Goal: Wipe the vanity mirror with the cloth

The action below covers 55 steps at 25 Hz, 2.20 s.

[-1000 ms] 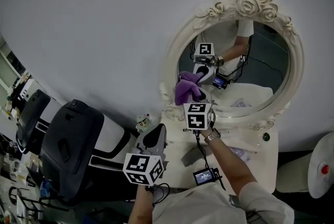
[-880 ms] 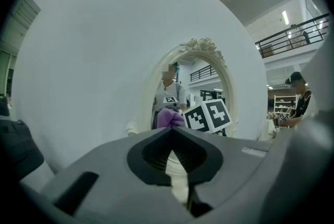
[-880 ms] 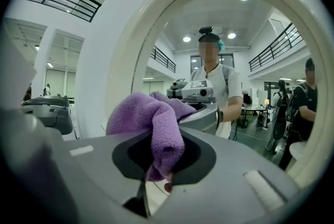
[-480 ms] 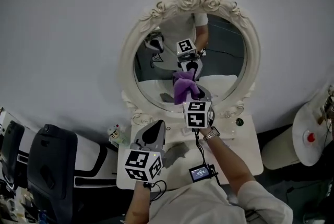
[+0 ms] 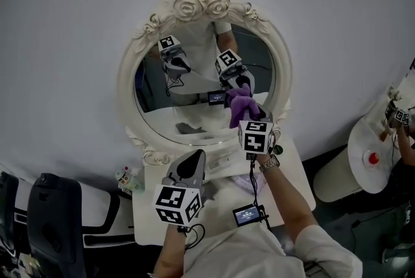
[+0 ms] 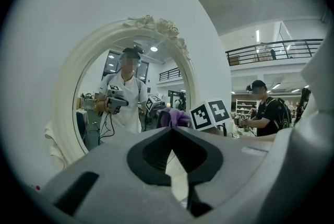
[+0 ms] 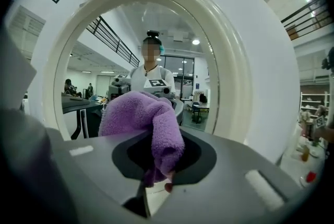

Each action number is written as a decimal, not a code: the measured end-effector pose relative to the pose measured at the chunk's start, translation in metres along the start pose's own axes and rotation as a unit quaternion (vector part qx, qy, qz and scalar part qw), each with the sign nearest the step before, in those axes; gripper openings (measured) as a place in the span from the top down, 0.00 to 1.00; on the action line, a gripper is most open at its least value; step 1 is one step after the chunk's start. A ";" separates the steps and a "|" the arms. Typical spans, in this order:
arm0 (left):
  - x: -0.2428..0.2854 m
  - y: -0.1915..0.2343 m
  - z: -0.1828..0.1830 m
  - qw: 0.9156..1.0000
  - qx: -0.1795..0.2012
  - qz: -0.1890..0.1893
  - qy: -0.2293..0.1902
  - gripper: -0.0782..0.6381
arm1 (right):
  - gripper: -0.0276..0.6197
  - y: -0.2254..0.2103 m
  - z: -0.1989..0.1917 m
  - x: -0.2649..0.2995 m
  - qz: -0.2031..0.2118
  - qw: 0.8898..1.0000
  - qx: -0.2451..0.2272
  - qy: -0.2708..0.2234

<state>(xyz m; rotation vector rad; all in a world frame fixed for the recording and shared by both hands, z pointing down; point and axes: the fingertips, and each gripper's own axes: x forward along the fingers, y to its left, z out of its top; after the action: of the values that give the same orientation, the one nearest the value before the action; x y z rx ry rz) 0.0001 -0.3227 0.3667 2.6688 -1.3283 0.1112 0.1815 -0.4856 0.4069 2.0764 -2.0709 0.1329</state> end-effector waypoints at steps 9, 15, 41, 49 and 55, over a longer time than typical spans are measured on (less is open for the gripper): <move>0.016 -0.013 -0.005 1.000 -0.004 0.000 0.004 0.89 | 0.85 -0.055 -0.009 0.002 -0.039 0.999 0.020 0.007; 0.009 -0.007 -0.009 1.000 -0.015 0.015 0.006 0.89 | 0.86 -0.058 -0.009 0.003 -0.043 0.999 0.028 -0.004; -0.108 0.112 -0.046 0.981 -0.059 0.183 0.003 0.89 | 0.86 0.292 -0.073 0.005 0.238 0.969 -0.031 0.049; -0.079 0.104 -0.052 0.987 -0.053 0.149 0.020 0.89 | 0.86 0.265 -0.075 0.008 0.211 0.976 -0.027 0.039; -0.044 0.085 -0.049 0.993 -0.051 0.107 0.021 0.89 | 0.85 0.210 -0.078 0.010 0.180 0.983 -0.030 0.038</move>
<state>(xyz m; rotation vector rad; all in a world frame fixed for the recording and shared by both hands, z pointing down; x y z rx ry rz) -0.0946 -0.3302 0.4179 2.4216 -1.5599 0.1206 -0.0212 -0.4782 0.5019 1.6185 -2.3484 0.1992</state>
